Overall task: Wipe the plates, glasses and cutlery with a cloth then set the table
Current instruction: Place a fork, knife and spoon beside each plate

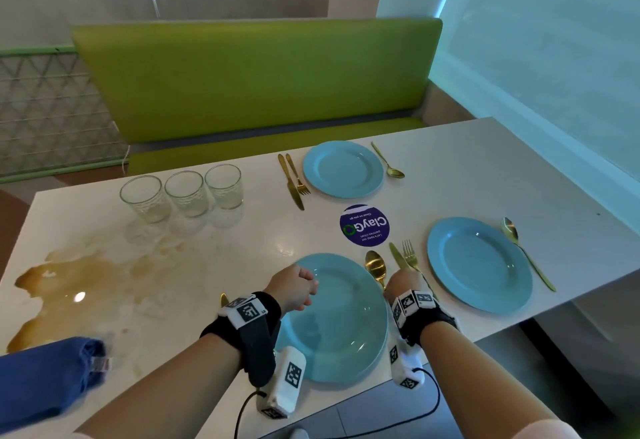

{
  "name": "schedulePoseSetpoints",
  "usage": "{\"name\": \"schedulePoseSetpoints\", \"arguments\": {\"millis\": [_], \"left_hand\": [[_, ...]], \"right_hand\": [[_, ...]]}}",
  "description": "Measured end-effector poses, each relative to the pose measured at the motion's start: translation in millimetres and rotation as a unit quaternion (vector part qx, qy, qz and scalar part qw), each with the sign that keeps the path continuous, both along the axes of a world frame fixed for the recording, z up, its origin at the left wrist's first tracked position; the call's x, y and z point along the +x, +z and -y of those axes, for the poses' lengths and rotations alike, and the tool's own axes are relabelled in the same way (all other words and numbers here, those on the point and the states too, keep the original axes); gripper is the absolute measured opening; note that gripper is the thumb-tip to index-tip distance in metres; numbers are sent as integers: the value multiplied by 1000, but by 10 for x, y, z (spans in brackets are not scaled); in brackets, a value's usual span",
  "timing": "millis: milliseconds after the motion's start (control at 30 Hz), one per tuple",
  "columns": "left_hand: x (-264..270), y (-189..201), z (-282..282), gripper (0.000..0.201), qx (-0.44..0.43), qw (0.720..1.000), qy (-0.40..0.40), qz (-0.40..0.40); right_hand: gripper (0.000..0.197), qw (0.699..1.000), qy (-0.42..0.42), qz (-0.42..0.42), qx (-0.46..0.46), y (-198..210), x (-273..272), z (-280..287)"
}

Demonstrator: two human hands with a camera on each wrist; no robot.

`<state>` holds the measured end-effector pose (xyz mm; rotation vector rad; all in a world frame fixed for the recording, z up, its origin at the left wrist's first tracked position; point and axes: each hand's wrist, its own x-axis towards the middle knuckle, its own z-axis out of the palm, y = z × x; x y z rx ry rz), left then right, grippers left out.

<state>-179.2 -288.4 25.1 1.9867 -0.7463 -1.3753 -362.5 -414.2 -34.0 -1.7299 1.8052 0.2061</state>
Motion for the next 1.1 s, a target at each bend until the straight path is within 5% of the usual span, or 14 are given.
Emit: {"name": "schedulePoseSetpoints", "arguments": {"millis": [333,633,767,867,967,1100], "left_hand": [[430,61,69,11,-13,1000,-25,4],[1019,69,105,20,-9,999,-29,8],[1274,25,114,3,-8,1000,-13,12],[1541,-22,98,18,4,999,21,34],[1867,-88,53,45,22,995,77,56],[2284,-179,7,68,27,984,168,47]], "right_hand": [[34,990,1,-108,-91,72,73,-113],[33,990,6,-140,-19,94,233,-12],[33,986,21,-164,-20,300,515,109],[33,978,69,-186,-64,498,991,244],[40,980,129,-133,-77,628,1606,274],[62,994,102,24,-40,594,2500,181]]}}
